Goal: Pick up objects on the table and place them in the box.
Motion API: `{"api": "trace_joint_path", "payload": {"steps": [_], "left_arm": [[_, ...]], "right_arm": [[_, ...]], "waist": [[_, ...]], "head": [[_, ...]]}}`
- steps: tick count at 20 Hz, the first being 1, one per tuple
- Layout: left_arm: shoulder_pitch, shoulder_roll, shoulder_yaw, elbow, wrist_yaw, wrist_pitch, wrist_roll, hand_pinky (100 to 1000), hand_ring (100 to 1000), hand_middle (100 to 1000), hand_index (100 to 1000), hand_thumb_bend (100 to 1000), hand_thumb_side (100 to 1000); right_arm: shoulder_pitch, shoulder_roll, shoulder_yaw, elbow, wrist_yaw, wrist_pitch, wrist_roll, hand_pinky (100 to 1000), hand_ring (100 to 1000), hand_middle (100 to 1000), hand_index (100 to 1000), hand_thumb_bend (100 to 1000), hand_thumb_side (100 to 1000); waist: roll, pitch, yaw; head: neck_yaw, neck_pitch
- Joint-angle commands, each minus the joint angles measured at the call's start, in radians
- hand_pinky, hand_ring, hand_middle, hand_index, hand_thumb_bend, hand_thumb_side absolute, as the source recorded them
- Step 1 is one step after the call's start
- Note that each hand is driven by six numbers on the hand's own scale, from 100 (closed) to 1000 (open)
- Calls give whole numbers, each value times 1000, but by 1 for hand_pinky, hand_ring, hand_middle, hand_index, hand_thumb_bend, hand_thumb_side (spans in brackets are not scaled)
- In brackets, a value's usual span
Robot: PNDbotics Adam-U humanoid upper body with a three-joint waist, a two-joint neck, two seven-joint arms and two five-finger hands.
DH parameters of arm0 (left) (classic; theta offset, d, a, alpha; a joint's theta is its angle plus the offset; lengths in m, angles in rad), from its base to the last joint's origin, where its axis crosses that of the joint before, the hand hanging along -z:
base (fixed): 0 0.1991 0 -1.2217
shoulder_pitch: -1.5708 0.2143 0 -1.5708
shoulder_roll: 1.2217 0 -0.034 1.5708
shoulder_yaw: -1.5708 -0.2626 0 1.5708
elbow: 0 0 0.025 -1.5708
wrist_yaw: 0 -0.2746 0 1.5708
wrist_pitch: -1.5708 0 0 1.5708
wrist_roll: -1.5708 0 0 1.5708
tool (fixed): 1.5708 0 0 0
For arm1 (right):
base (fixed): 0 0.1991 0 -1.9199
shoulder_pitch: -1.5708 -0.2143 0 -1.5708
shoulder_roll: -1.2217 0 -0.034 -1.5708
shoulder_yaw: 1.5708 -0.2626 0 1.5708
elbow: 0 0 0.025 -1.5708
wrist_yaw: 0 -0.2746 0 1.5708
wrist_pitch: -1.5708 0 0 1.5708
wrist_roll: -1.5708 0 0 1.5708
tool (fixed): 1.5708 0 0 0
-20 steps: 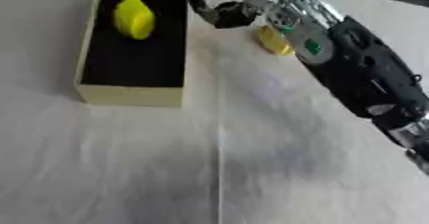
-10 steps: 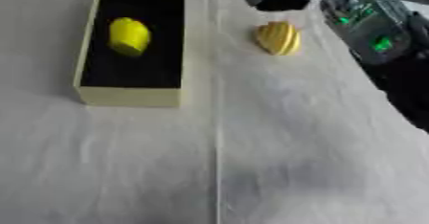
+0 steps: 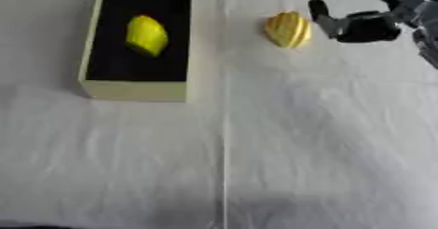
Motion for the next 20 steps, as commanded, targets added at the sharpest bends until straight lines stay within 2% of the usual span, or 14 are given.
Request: {"api": "trace_joint_path", "payload": {"steps": [1, 5, 11, 16, 20], "left_arm": [[-9, 23, 6, -16, -3, 1, 4, 770, 765, 677, 856, 100, 610], [-12, 21, 0, -16, -1, 5, -2, 769, 766, 678, 856, 100, 610], [-12, 22, -2, -16, -1, 6, -9, 768, 770, 681, 856, 100, 609], [-12, 25, -1, -16, -7, 7, -16, 768, 769, 681, 855, 100, 608], [-19, 23, -2, -16, -11, 9, -20, 766, 769, 680, 855, 100, 608]], "right_arm": [[6, -39, -18, 8, 15, -30, 45, 901, 897, 678, 893, 100, 155], [6, -38, -32, 84, 20, -33, 41, 903, 900, 690, 898, 100, 155], [-6, -31, -52, 193, 12, -36, -24, 906, 901, 666, 895, 100, 134], [-7, -27, -74, 235, 19, -31, -67, 911, 907, 684, 897, 100, 138], [-16, -15, -71, 251, 10, -53, -33, 918, 912, 701, 905, 100, 138]], "waist": [[9, -28, 0], [5, -30, 3], [-2, -20, 10], [-12, 3, 7], [-20, 22, 6]], "head": [[2, 4], [0, -4], [-7, -22], [-13, -49], [-18, -68]]}}
